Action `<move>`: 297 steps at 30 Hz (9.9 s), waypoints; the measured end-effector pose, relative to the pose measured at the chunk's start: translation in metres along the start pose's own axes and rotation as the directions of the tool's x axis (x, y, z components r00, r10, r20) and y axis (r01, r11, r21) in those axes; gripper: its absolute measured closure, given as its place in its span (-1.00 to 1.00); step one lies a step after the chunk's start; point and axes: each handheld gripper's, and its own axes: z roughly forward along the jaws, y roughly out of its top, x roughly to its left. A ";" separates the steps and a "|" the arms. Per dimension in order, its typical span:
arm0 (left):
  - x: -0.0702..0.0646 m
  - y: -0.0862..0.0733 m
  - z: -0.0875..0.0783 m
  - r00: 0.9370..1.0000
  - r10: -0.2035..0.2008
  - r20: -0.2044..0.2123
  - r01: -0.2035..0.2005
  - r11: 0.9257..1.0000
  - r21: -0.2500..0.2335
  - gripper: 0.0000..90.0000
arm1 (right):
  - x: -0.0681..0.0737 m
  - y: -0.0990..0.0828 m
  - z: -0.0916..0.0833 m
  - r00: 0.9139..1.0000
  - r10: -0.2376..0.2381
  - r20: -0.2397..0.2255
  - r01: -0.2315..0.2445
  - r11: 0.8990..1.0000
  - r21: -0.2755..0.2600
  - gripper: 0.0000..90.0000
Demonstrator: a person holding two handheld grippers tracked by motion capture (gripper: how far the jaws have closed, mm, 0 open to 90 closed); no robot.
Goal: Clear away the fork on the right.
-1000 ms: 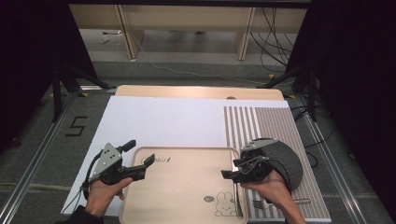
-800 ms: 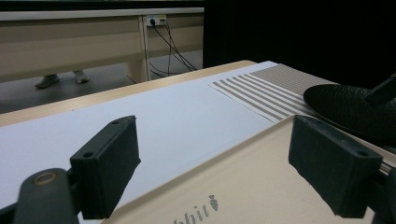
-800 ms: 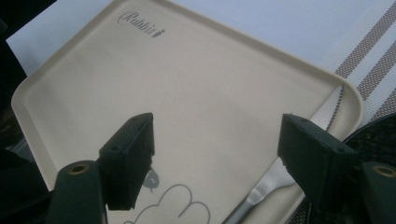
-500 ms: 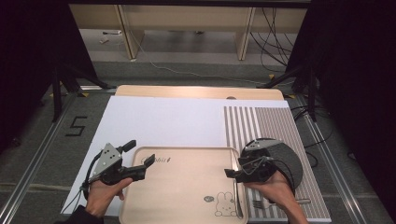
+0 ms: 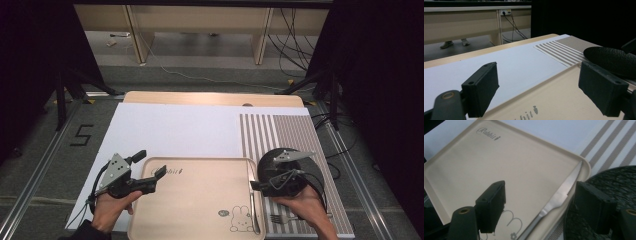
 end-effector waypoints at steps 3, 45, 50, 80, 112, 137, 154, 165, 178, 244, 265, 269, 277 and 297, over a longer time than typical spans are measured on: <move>-0.001 0.000 -0.002 1.000 -0.008 0.004 0.008 1.000 -0.006 -0.65 | -0.005 -0.006 -0.008 0.999 0.006 0.032 -0.006 1.000 -0.003 -0.42; 0.000 0.000 0.000 1.000 -0.011 0.006 0.011 1.000 -0.008 -0.65 | -0.052 -0.096 -0.064 0.942 0.111 0.318 -0.175 0.968 0.179 -0.52; -0.001 0.001 0.000 1.000 -0.007 0.008 0.007 1.000 -0.005 -0.65 | -0.057 -0.100 -0.061 0.941 0.113 0.319 -0.187 0.959 0.214 -0.52; -0.002 0.001 0.002 1.000 -0.005 0.011 0.005 1.000 -0.003 -0.65 | -0.053 -0.103 -0.036 0.975 0.000 0.221 -0.091 0.911 0.402 -0.38; -0.003 0.000 0.003 1.000 -0.002 0.011 0.002 1.000 0.000 -0.65 | -0.033 -0.093 -0.029 0.964 -0.223 0.145 0.106 0.823 0.558 0.70; -0.003 0.000 0.003 1.000 0.000 0.011 0.000 1.000 0.002 -0.65 | -0.015 -0.086 -0.023 0.918 -0.394 0.032 0.296 0.738 0.607 0.87; -0.003 0.000 0.003 1.000 0.002 0.010 -0.002 1.000 0.003 -0.65 | 0.007 -0.061 -0.024 0.937 -0.347 -0.037 0.332 0.854 0.402 0.88; -0.003 0.000 0.003 1.000 0.002 0.007 -0.002 1.000 0.005 -0.65 | 0.015 -0.041 -0.014 0.963 -0.263 -0.062 0.269 0.913 0.307 0.88; -0.003 0.000 0.003 1.000 0.003 0.009 -0.003 1.000 0.005 -0.65 | 0.025 -0.018 0.003 0.973 -0.213 -0.083 0.228 0.936 0.268 0.88; -0.004 0.001 0.003 1.000 -0.003 0.009 0.003 1.000 0.001 -0.65 | 0.074 0.003 0.103 0.968 -0.217 -0.126 0.251 0.841 0.480 0.86; -0.004 0.001 0.002 1.000 -0.006 0.009 0.006 1.000 -0.002 -0.65 | 0.094 0.004 0.103 0.931 -0.296 -0.212 0.354 0.874 0.334 0.56; -0.004 0.001 0.002 1.000 -0.006 0.010 0.006 1.000 -0.001 -0.65 | 0.095 0.003 0.104 0.928 -0.324 -0.183 0.369 0.863 0.345 0.78; -0.004 0.001 0.002 1.000 -0.004 0.010 0.004 1.000 0.000 -0.65 | 0.098 0.001 0.105 0.915 -0.374 -0.153 0.404 0.832 0.380 0.99; -0.004 0.001 0.003 1.000 -0.005 0.010 0.005 1.000 0.000 -0.65 | 0.085 0.001 0.103 0.910 -0.412 -0.050 0.392 0.814 0.428 1.00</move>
